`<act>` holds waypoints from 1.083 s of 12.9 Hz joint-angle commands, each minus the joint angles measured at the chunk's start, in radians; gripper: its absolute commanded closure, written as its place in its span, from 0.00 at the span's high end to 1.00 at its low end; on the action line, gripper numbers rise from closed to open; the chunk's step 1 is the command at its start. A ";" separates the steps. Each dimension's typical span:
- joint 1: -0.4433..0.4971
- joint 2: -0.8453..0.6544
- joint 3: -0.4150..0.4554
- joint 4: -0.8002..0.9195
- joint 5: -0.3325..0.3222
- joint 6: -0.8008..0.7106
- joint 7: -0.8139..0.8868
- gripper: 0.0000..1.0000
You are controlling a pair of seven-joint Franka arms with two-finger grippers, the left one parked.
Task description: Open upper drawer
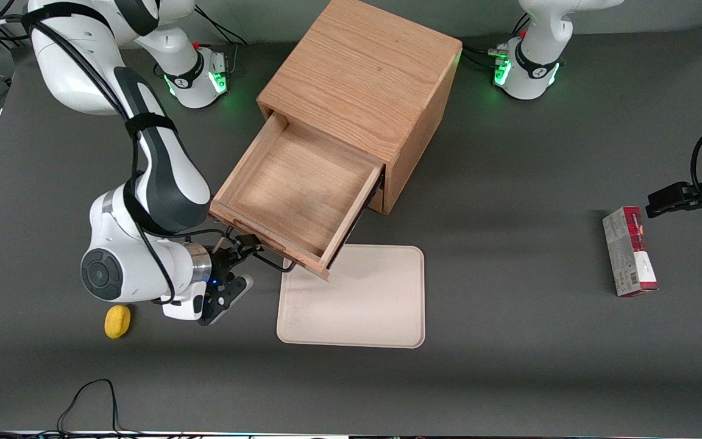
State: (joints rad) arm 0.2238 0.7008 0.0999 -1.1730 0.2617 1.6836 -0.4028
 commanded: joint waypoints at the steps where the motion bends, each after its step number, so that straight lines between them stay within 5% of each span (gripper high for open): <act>1: -0.001 0.023 0.001 0.049 0.021 -0.015 0.018 1.00; 14: -0.066 -0.038 0.000 0.167 0.007 -0.235 0.033 1.00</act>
State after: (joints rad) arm 0.1892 0.6916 0.0953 -1.0272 0.2616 1.4852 -0.3883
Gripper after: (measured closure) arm 0.000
